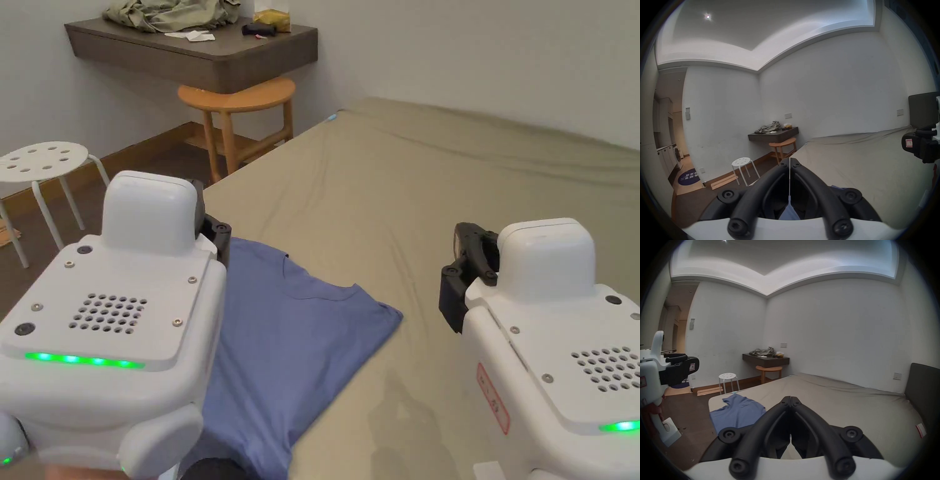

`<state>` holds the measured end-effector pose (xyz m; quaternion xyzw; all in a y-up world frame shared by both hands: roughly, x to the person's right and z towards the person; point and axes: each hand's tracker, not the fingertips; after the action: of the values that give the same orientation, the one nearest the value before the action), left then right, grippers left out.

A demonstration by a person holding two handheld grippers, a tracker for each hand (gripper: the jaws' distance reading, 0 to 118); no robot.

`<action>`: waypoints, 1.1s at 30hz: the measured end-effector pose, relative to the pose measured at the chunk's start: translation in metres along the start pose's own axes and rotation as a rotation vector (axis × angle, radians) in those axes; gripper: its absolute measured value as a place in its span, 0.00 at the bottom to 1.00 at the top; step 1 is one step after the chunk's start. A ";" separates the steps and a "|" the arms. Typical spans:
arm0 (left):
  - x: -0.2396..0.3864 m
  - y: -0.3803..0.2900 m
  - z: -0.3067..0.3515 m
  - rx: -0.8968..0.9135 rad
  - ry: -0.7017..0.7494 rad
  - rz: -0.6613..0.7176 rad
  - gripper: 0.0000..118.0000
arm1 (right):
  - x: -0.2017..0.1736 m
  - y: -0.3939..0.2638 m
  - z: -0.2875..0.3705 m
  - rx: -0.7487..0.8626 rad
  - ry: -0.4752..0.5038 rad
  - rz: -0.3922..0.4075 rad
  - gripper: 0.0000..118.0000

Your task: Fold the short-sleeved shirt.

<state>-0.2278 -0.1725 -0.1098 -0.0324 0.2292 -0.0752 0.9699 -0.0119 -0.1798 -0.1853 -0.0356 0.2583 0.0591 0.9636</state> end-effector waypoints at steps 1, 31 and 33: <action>-0.005 -0.002 0.000 -0.005 0.011 0.002 0.00 | -0.005 0.001 -0.002 -0.003 0.025 0.001 0.00; -0.002 -0.214 -0.245 -0.880 -0.198 0.095 0.20 | 0.029 -0.069 -0.089 -0.226 -0.032 0.061 0.00; 0.000 -0.228 -0.258 -0.953 -0.223 0.096 0.79 | 0.035 -0.076 -0.096 -0.255 -0.037 0.030 0.00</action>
<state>-0.3738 -0.4047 -0.3173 -0.4697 0.1343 0.0867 0.8682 -0.0191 -0.2607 -0.2831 -0.1531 0.2313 0.1067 0.9548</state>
